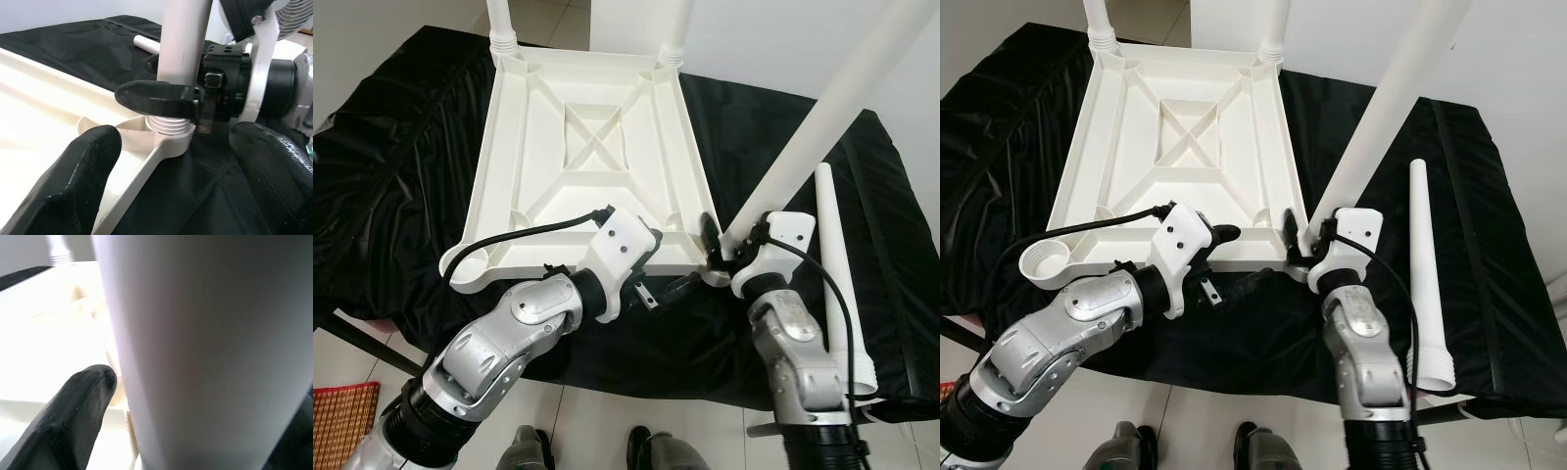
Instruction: Building children table
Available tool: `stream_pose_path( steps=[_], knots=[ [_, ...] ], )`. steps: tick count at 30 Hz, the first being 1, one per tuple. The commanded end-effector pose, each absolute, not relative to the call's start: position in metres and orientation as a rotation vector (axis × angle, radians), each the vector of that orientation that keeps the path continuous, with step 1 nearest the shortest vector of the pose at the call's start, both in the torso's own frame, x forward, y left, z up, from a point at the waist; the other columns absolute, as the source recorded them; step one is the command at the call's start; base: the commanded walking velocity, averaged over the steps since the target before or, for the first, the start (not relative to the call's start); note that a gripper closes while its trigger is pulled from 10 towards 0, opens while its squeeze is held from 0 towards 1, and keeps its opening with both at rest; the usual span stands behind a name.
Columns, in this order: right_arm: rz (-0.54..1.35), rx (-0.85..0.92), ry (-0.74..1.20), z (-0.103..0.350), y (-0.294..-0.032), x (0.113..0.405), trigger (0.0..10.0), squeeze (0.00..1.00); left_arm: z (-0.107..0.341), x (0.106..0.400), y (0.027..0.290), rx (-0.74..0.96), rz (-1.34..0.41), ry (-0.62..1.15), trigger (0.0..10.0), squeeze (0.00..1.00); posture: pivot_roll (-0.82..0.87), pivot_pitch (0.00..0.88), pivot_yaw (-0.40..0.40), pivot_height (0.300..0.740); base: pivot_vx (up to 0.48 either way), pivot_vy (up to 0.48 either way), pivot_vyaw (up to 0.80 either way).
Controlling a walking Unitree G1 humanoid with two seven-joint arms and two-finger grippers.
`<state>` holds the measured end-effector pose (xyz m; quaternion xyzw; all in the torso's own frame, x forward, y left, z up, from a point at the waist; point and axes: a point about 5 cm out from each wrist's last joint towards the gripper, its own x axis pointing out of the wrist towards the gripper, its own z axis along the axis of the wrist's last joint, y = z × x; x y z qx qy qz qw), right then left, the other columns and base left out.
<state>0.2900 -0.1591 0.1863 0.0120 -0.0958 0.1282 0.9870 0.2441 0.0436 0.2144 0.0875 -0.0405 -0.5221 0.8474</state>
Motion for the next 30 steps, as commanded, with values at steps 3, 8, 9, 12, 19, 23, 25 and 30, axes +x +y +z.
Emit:
stream_pose_path(
  steps=[3, 8, 9, 12, 19, 23, 25, 30],
  knots=[
    [0.333, 0.017, -0.192, 0.186, -0.166, 0.292, 10.0, 0.0, 0.212, 0.237, 0.04, 0.188, -1.226, -0.077, 10.0, 0.0, 0.05, 0.176, -0.082, 0.74, 0.0, 0.0, 0.0],
    [0.45, -0.01, -0.213, 0.19, -0.17, 0.296, 10.0, 0.0, 0.212, 0.235, 0.039, 0.186, -1.234, -0.079, 10.0, 0.0, 0.06, 0.172, -0.08, 0.74, 0.0, 0.0, 0.0],
    [0.487, -0.016, -0.213, 0.19, -0.17, 0.297, 10.0, 0.0, 0.212, 0.234, 0.038, 0.184, -1.236, -0.078, 10.0, 0.0, 0.06, 0.172, -0.08, 0.74, 0.0, 0.0, 0.0],
    [0.561, -0.032, -0.2, 0.19, -0.172, 0.302, 10.0, 0.0, 0.211, 0.233, 0.038, 0.184, -1.241, -0.071, 10.0, 0.0, 0.06, 0.172, -0.08, 0.74, 0.0, 0.0, 0.0],
    [0.639, -0.069, -0.155, 0.182, -0.176, 0.306, 0.0, 0.0, 0.21, 0.233, 0.039, 0.19, -1.24, -0.068, 10.0, 0.0, 0.08, 0.162, -0.082, 0.74, 0.0, 0.0, 0.0],
    [0.65, -0.071, -0.133, 0.177, -0.18, 0.305, 0.0, 0.0, 0.211, 0.233, 0.04, 0.191, -1.235, -0.069, 10.0, 0.0, 0.08, 0.162, -0.082, 0.74, 0.0, 0.0, 0.0],
    [0.663, -0.084, -0.118, 0.172, -0.183, 0.302, 0.0, 0.0, 0.211, 0.233, 0.041, 0.19, -1.232, -0.069, 10.0, 0.0, 0.08, 0.158, -0.08, 0.74, 0.0, 0.0, 0.0],
    [0.626, -0.08, -0.116, 0.17, -0.186, 0.303, 0.0, 0.0, 0.211, 0.234, 0.041, 0.191, -1.233, -0.069, 10.0, 0.0, 0.08, 0.144, -0.078, 0.74, 0.0, 0.0, 0.0]
  ],
)
